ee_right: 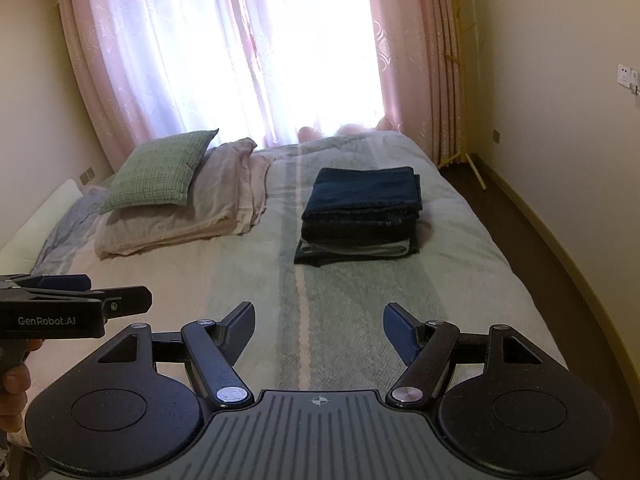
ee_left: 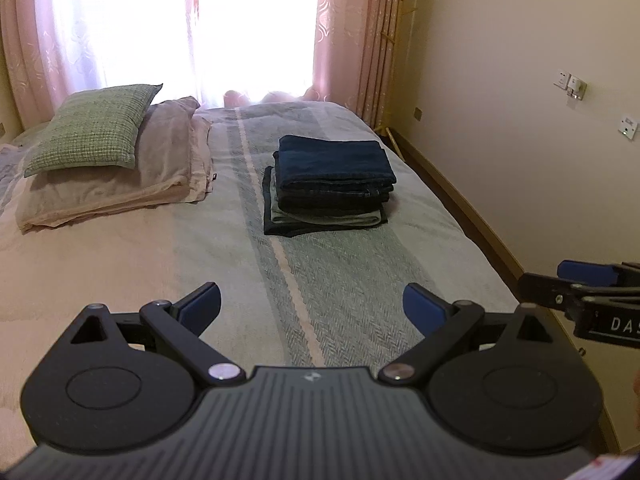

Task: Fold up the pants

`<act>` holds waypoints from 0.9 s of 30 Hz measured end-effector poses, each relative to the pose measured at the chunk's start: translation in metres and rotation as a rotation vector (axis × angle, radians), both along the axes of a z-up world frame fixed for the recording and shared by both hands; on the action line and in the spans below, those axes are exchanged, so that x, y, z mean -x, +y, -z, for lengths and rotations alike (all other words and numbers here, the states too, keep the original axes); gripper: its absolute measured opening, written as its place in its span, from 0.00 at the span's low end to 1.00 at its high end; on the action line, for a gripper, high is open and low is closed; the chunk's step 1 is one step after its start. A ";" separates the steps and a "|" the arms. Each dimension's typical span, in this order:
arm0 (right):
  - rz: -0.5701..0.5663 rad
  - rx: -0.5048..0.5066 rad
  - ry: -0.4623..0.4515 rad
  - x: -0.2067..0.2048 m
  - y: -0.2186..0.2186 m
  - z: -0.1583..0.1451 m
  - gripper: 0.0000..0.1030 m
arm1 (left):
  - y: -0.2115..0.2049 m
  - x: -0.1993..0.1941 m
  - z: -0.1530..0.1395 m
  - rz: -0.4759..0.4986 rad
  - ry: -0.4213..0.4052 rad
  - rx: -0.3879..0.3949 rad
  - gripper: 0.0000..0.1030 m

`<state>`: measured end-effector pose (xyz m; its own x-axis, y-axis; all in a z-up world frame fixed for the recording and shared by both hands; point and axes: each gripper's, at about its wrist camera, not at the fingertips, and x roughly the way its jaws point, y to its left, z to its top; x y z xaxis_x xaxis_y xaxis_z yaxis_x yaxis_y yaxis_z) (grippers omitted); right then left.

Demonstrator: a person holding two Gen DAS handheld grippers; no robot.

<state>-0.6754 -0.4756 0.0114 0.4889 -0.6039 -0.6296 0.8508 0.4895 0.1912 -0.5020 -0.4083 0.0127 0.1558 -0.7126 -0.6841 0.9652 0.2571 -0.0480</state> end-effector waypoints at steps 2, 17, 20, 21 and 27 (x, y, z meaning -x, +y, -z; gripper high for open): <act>0.003 -0.002 0.003 -0.004 0.004 0.001 0.66 | 0.003 -0.004 0.002 0.003 0.006 -0.006 0.93; 0.003 -0.053 0.023 -0.018 0.020 0.017 0.66 | 0.017 -0.013 0.017 0.027 0.026 -0.047 0.93; -0.002 -0.063 0.026 -0.020 0.017 0.019 0.66 | 0.016 -0.014 0.019 0.021 0.027 -0.053 0.93; -0.004 -0.064 0.027 -0.020 0.017 0.020 0.66 | 0.016 -0.014 0.020 0.019 0.027 -0.054 0.93; -0.012 -0.067 0.030 -0.021 0.011 0.021 0.66 | 0.010 -0.014 0.023 0.010 0.029 -0.062 0.93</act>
<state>-0.6547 -0.4646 -0.0098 0.4761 -0.5536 -0.6832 0.8507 0.4868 0.1983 -0.4882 -0.3979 -0.0102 0.1288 -0.6700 -0.7311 0.9661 0.2511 -0.0599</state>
